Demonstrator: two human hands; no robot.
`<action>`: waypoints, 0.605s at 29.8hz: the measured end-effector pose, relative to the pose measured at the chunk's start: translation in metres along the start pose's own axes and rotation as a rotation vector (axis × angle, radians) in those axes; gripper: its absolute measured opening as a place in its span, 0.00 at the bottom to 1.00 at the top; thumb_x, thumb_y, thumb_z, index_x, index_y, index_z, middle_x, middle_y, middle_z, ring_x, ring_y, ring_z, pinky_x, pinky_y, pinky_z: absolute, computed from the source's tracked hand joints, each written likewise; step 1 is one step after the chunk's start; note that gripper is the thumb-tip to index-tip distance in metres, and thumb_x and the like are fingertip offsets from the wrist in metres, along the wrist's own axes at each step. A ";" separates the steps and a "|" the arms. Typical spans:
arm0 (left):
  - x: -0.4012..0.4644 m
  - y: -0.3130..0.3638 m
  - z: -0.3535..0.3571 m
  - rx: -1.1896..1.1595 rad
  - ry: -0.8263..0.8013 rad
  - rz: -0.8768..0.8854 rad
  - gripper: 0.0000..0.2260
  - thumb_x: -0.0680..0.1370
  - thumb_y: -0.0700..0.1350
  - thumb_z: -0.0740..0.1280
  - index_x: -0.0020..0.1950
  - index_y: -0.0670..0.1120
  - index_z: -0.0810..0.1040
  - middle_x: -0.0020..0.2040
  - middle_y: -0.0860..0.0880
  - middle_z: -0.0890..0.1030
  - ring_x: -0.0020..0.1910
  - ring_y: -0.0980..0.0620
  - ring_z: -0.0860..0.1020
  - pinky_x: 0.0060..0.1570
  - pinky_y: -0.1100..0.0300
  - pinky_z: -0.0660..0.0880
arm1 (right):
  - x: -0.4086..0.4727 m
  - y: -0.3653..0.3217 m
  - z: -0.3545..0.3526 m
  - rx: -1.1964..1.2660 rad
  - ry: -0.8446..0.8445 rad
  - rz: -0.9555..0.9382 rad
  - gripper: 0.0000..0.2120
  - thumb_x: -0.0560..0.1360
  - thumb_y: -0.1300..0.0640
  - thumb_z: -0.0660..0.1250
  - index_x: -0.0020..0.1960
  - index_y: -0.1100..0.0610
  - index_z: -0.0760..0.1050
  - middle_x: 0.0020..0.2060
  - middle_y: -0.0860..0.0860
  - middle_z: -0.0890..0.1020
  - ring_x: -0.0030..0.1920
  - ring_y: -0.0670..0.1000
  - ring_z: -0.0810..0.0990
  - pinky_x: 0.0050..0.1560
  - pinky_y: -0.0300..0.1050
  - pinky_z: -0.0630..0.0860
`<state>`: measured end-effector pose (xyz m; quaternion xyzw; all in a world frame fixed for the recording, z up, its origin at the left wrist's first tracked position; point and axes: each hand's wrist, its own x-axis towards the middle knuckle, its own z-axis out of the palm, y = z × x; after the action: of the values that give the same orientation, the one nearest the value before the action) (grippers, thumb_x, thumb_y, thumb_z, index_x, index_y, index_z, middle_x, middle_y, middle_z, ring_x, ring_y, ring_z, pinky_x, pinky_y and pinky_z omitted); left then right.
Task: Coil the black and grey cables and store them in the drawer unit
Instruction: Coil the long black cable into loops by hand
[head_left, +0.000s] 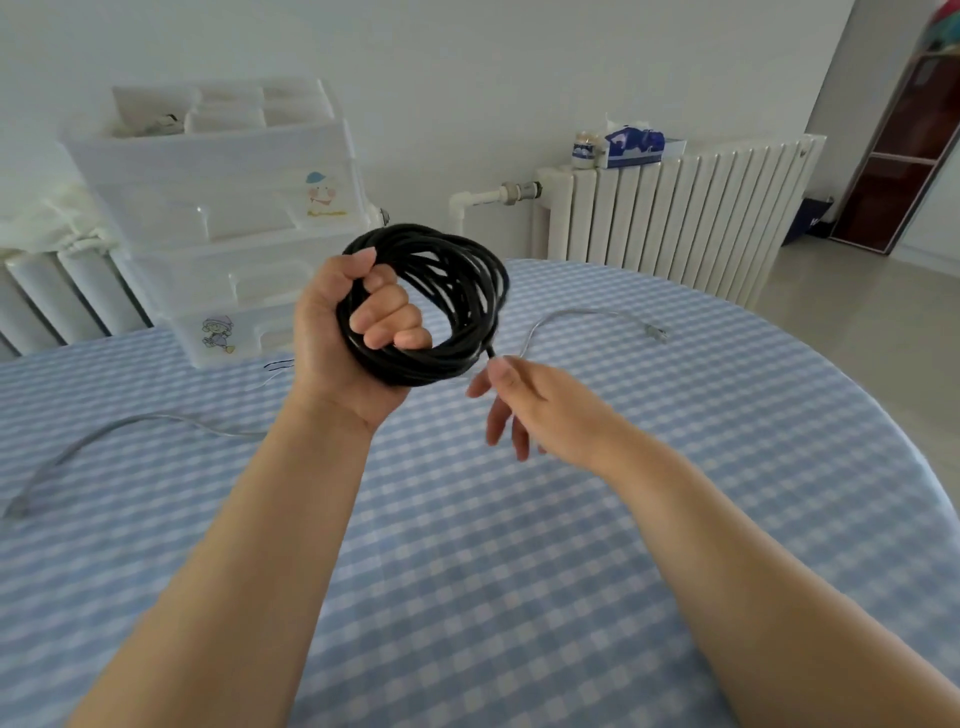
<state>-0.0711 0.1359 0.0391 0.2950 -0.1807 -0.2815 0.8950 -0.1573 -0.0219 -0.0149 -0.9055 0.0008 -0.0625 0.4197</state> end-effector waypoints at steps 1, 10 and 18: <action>0.001 -0.001 -0.001 -0.019 0.080 0.047 0.11 0.75 0.45 0.60 0.33 0.49 0.65 0.19 0.55 0.61 0.18 0.57 0.60 0.22 0.67 0.61 | 0.000 0.000 0.004 -0.073 0.018 -0.009 0.18 0.80 0.39 0.49 0.52 0.47 0.73 0.35 0.47 0.83 0.31 0.43 0.79 0.38 0.43 0.72; 0.004 -0.009 -0.014 -0.058 0.561 0.328 0.14 0.77 0.44 0.62 0.32 0.47 0.64 0.25 0.54 0.64 0.22 0.55 0.64 0.30 0.62 0.67 | -0.007 -0.009 0.018 -0.539 -0.028 -0.088 0.15 0.83 0.52 0.54 0.69 0.49 0.67 0.49 0.47 0.79 0.45 0.50 0.78 0.47 0.50 0.76; 0.001 -0.023 -0.002 0.244 0.577 0.473 0.16 0.78 0.47 0.64 0.32 0.47 0.65 0.25 0.52 0.65 0.23 0.54 0.65 0.30 0.61 0.70 | -0.015 -0.024 0.021 -0.340 0.001 -0.102 0.14 0.81 0.54 0.57 0.63 0.40 0.69 0.41 0.46 0.82 0.39 0.47 0.81 0.42 0.50 0.80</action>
<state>-0.0782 0.1205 0.0236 0.4167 -0.0167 0.0506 0.9075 -0.1711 0.0103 -0.0113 -0.9623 -0.0346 -0.0830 0.2567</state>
